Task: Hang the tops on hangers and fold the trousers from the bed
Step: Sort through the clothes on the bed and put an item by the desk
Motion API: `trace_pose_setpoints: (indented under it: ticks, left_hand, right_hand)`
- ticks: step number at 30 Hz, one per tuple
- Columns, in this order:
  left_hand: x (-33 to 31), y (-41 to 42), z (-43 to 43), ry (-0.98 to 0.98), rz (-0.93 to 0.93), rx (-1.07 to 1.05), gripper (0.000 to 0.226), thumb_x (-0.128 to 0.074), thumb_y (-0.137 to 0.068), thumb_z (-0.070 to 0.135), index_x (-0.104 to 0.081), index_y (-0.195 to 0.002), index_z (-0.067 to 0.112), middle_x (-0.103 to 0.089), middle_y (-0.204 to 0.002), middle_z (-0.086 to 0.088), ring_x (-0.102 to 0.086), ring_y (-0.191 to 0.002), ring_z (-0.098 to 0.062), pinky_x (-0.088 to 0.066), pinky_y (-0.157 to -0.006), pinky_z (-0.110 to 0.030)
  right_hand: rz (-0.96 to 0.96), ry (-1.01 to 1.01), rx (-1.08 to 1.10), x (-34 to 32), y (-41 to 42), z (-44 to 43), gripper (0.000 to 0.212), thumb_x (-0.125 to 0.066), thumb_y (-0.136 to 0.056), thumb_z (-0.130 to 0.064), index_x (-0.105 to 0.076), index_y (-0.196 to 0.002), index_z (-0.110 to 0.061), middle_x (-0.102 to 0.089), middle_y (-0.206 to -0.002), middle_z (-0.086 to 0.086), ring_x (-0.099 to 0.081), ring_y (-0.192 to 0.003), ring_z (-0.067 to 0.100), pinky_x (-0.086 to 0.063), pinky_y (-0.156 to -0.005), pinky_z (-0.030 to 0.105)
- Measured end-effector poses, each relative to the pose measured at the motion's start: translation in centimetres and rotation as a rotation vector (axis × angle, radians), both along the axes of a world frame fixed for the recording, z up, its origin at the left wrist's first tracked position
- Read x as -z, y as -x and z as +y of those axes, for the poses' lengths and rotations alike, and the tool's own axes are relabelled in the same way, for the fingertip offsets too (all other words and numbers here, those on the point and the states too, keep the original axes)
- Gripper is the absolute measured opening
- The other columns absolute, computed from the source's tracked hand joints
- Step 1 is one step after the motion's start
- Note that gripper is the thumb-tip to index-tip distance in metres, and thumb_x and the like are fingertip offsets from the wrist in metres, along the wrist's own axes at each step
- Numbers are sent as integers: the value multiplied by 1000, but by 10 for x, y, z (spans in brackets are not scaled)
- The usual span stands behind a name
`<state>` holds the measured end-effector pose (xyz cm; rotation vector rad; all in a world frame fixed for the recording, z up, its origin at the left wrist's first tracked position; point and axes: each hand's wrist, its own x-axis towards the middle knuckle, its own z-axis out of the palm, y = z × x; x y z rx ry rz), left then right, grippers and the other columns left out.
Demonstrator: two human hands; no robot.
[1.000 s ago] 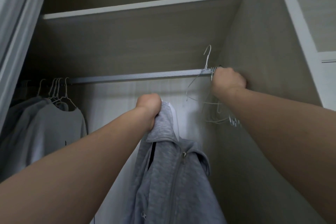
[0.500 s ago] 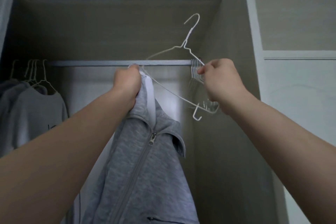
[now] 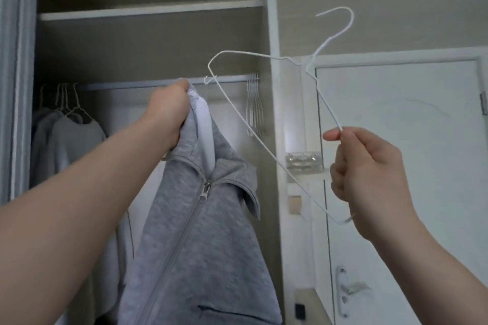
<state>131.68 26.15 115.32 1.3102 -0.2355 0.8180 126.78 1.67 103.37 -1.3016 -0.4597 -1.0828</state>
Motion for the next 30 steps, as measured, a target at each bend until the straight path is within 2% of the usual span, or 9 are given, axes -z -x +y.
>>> trace_pose_setpoints:
  ticks: [3, 8, 12, 15, 17, 20, 23, 26, 30]
  left_hand:
    - [27, 42, -38, 22, 25, 4, 21, -59, -95, 22, -62, -77, 13, -63, -57, -2, -63, -45, -13, -52, -46, -23]
    - [92, 101, -84, -4, 109, -3, 16, -61, -95, 26, -66, -88, 13, -68, -71, -4, -69, -60, -16, -60, -62, -31]
    - [159, 141, -113, -17, 207, -52, 20, -60, -96, 28, -67, -86, 12, -70, -73, -3, -71, -62, -13, -58, -58, -24]
    - [204, 167, -131, -53, 282, -87, 25, -60, -97, 29, -67, -79, 13, -71, -60, 4, -70, -59, -8, -54, -53, -20]
    - [234, 181, -144, -80, 345, -79, 26, -60, -98, 31, -68, -80, 15, -70, -57, 7, -70, -56, -6, -51, -49, -17]
    - [281, 199, -163, -127, 444, -77, 25, -63, -91, 38, -69, -76, 18, -72, -64, 4, -71, -66, -14, -55, -64, -25]
    - [328, 213, -182, -216, 518, -105, 32, -60, -93, 38, -63, -69, 19, -69, -68, -1, -67, -67, -16, -52, -68, -27]
    - [376, 227, -198, -405, 607, -131, 42, -52, -93, 49, -65, -81, 11, -72, -85, -15, -69, -82, -29, -55, -82, -37]
    - [427, 243, -220, -685, 677, -195, 40, -44, -101, 43, -62, -73, 20, -65, -59, 10, -60, -61, -4, -39, -54, -16]
  right_hand:
    - [46, -41, -78, 45, 43, -45, 35, -42, -100, -21, -69, -80, -29, -32, -48, -12, -26, -39, 9, -25, -41, 15]
    - [132, -83, -196, 124, 101, -105, 41, -39, -106, -15, -65, -76, -27, -29, -52, -9, -22, -43, 11, -23, -40, 17]
    - [144, -84, -239, 187, 147, -150, 35, -38, -105, -21, -60, -79, -27, -31, -51, -10, -23, -43, 11, -24, -41, 16]
    - [180, -88, -295, 235, 179, -179, 24, -41, -101, -31, -58, -85, -26, -35, -50, -5, -25, -42, 15, -25, -43, 17]
    - [280, -11, -369, 269, 197, -194, 17, -45, -98, -33, -57, -90, -24, -42, -52, 3, -34, -43, 19, -32, -42, 23]
    - [550, 35, -467, 303, 208, -214, 15, -59, -88, -33, -61, -97, -20, -51, -60, 9, -46, -50, 23, -42, -45, 30]
    - [740, -9, -399, 316, 207, -234, 22, -58, -96, -32, -68, -90, -14, -42, -55, 3, -35, -45, 16, -31, -41, 24]
    - [845, 66, -320, 338, 220, -253, 25, -53, -92, -29, -73, -81, -17, -32, -54, -3, -24, -47, 13, -20, -43, 21]
    - [859, 156, -340, 365, 264, -276, 27, -56, -91, -38, -77, -92, -20, -31, -53, -4, -24, -47, 13, -22, -45, 21]
